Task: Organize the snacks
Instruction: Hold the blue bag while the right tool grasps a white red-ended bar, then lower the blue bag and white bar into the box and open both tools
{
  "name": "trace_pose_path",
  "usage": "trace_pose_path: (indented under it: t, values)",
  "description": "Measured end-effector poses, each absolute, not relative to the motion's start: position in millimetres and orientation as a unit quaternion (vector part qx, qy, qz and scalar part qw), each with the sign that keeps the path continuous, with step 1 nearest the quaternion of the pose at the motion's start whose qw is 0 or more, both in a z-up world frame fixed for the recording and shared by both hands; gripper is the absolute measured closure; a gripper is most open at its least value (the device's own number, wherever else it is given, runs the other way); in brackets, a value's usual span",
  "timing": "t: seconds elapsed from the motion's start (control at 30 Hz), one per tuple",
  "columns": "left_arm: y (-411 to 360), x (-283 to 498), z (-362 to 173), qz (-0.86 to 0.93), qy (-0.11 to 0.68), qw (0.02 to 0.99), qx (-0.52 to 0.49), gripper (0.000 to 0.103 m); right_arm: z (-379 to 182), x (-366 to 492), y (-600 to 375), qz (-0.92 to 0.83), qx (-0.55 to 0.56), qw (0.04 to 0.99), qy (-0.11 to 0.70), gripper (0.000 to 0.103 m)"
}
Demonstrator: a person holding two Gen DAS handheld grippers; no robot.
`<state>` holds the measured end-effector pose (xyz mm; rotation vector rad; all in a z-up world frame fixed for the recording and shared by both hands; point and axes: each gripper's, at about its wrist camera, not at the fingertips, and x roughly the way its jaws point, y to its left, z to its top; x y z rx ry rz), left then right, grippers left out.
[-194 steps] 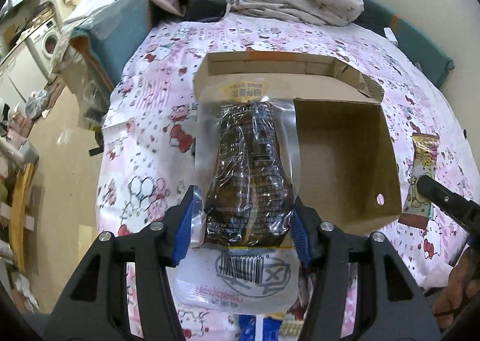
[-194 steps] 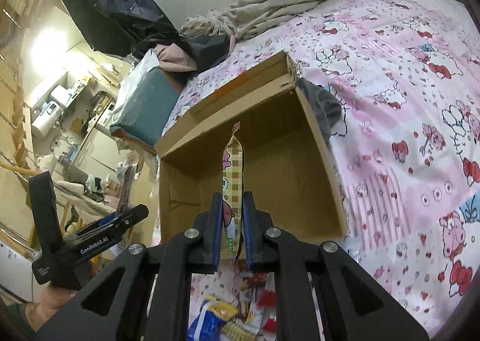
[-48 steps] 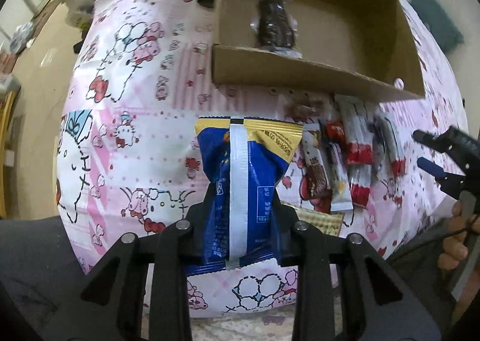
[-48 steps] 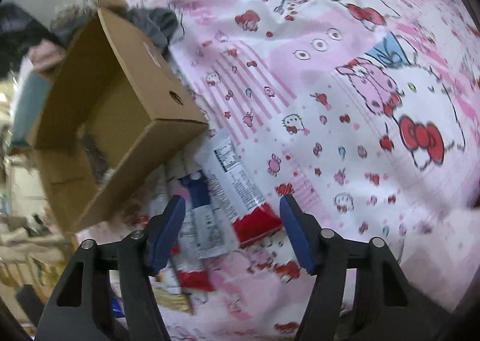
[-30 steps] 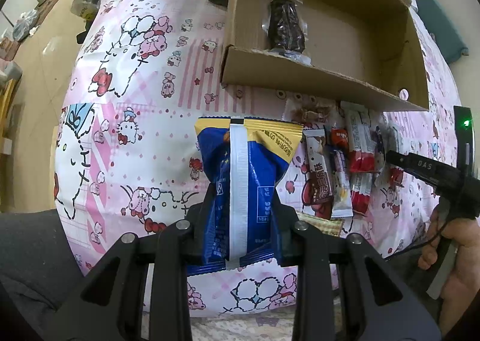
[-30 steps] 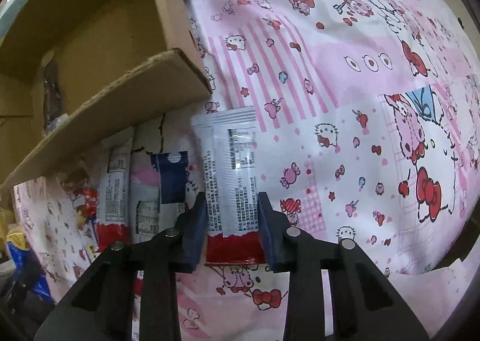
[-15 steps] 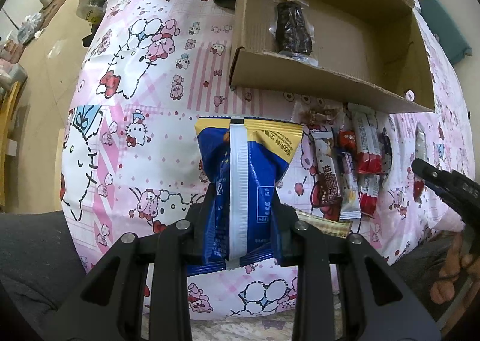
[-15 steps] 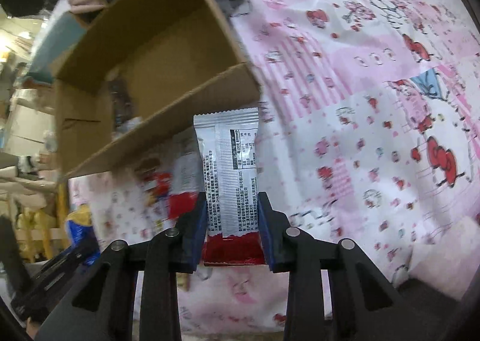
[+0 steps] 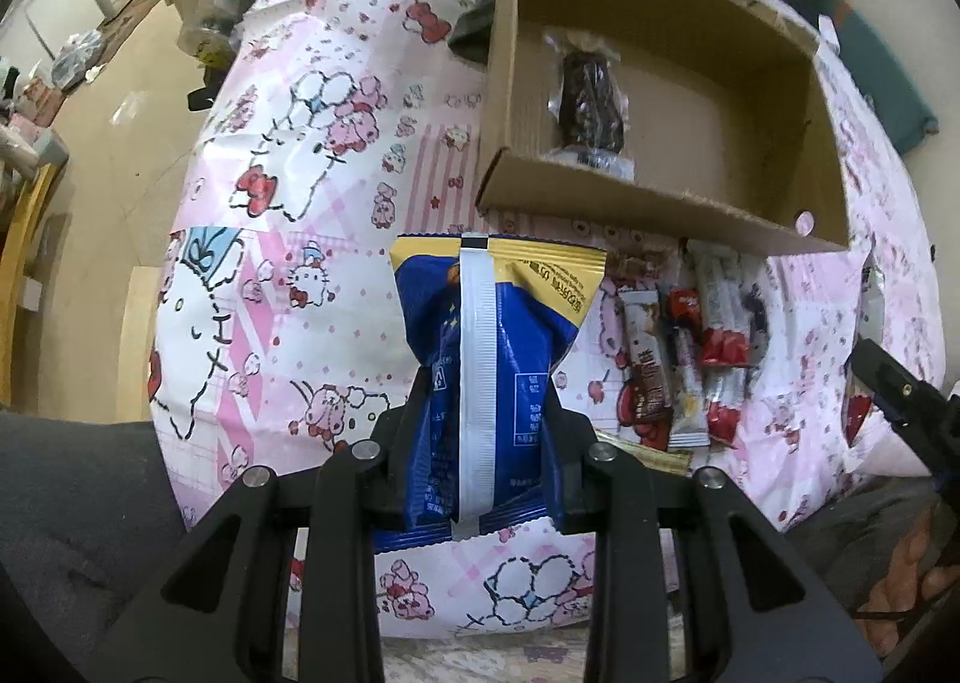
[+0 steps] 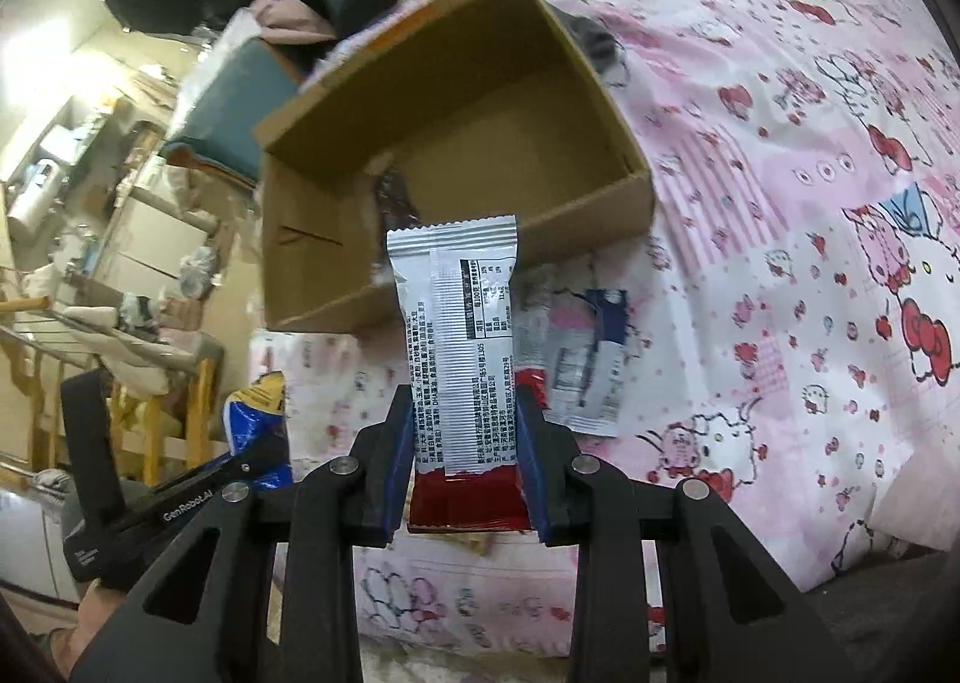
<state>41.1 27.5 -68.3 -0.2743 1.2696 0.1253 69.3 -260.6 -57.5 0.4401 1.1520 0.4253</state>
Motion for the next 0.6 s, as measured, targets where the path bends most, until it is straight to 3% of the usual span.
trace_pose_path:
  t: [0.6]
  values:
    - [27.3, 80.1, -2.0, 0.059, 0.516, 0.848, -0.103, 0.077, -12.6, 84.6, -280.6, 0.233, 0.268, 0.829, 0.432, 0.07]
